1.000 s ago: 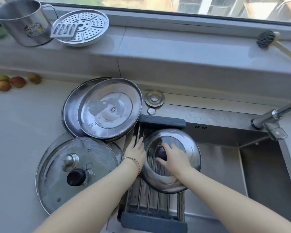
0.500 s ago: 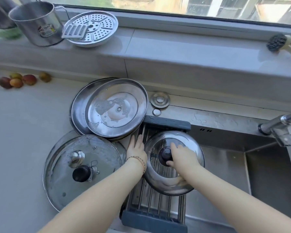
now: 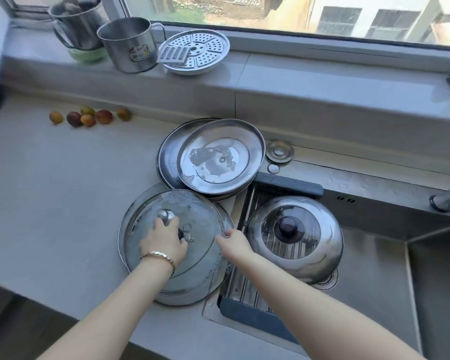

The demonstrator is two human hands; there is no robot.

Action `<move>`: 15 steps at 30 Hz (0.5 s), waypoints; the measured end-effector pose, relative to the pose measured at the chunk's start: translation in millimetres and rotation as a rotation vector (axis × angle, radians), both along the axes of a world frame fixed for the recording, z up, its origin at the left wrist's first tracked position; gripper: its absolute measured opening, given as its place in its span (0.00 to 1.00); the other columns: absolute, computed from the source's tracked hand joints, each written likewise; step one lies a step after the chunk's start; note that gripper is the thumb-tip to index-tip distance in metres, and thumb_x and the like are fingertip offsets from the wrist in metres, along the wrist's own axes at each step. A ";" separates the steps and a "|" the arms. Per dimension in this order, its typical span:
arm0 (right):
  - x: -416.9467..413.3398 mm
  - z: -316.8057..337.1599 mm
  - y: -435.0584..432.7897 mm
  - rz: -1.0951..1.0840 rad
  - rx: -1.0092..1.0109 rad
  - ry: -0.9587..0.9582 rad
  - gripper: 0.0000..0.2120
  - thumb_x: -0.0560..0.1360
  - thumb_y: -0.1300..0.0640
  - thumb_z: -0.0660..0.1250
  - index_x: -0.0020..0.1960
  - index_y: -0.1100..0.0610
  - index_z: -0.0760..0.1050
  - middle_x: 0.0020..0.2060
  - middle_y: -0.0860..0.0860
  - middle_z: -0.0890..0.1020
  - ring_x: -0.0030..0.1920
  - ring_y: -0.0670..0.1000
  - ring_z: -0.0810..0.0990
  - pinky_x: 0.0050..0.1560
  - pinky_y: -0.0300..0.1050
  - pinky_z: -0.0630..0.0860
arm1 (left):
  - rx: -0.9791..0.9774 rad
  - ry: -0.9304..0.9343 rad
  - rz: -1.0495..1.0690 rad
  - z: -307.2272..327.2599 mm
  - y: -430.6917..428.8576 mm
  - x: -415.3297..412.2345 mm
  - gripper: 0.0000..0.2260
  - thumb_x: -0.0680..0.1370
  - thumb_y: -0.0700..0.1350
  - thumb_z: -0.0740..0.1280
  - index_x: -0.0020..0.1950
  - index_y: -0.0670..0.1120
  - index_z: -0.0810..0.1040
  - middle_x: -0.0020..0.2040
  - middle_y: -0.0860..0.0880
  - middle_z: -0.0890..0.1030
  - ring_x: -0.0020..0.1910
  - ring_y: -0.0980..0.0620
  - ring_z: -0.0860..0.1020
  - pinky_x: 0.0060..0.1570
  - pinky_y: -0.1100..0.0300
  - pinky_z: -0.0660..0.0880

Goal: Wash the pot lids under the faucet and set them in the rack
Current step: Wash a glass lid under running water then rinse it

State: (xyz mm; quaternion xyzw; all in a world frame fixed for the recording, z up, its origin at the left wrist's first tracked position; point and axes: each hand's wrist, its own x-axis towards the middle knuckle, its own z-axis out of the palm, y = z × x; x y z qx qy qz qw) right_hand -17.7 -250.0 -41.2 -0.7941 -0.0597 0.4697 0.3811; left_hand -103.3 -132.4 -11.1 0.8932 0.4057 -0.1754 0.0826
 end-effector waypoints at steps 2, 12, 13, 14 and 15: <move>-4.7 -0.9 1.5 -0.031 0.005 -0.039 0.05 0.77 0.57 0.59 0.50 0.55 0.73 0.34 0.49 0.72 0.39 0.51 0.71 0.44 0.39 0.65 | -0.085 -0.094 0.042 -4.1 4.8 -1.6 0.16 0.76 0.49 0.62 0.61 0.46 0.68 0.61 0.41 0.68 0.56 0.40 0.74 0.50 0.53 0.73; 4.8 39.1 -23.6 -0.300 0.220 -0.155 0.08 0.77 0.54 0.60 0.52 0.58 0.72 0.43 0.52 0.78 0.43 0.50 0.77 0.48 0.43 0.71 | -0.133 -0.446 0.064 43.3 -14.1 -9.0 0.09 0.70 0.45 0.70 0.42 0.45 0.71 0.43 0.46 0.72 0.44 0.45 0.71 0.42 0.61 0.63; 8.9 46.7 -32.4 -0.339 0.276 -0.102 0.08 0.78 0.55 0.60 0.52 0.59 0.70 0.40 0.52 0.77 0.39 0.49 0.77 0.44 0.43 0.73 | -0.127 -0.464 0.024 50.0 -23.2 -6.0 0.09 0.70 0.46 0.70 0.42 0.45 0.71 0.42 0.46 0.72 0.44 0.45 0.72 0.42 0.61 0.64; 13.2 54.7 -42.5 -0.384 0.335 -0.021 0.08 0.79 0.55 0.58 0.52 0.60 0.69 0.38 0.53 0.77 0.36 0.49 0.78 0.40 0.42 0.75 | -0.120 -0.484 -0.019 56.6 -34.2 -1.9 0.09 0.70 0.47 0.70 0.42 0.45 0.71 0.42 0.47 0.72 0.45 0.45 0.74 0.42 0.61 0.64; 17.4 63.2 -53.1 -0.422 0.378 0.056 0.08 0.80 0.55 0.57 0.51 0.60 0.68 0.37 0.54 0.77 0.33 0.49 0.79 0.36 0.41 0.77 | -0.116 -0.509 -0.069 63.0 -46.5 2.9 0.10 0.70 0.47 0.70 0.43 0.44 0.73 0.42 0.47 0.72 0.46 0.45 0.74 0.43 0.61 0.64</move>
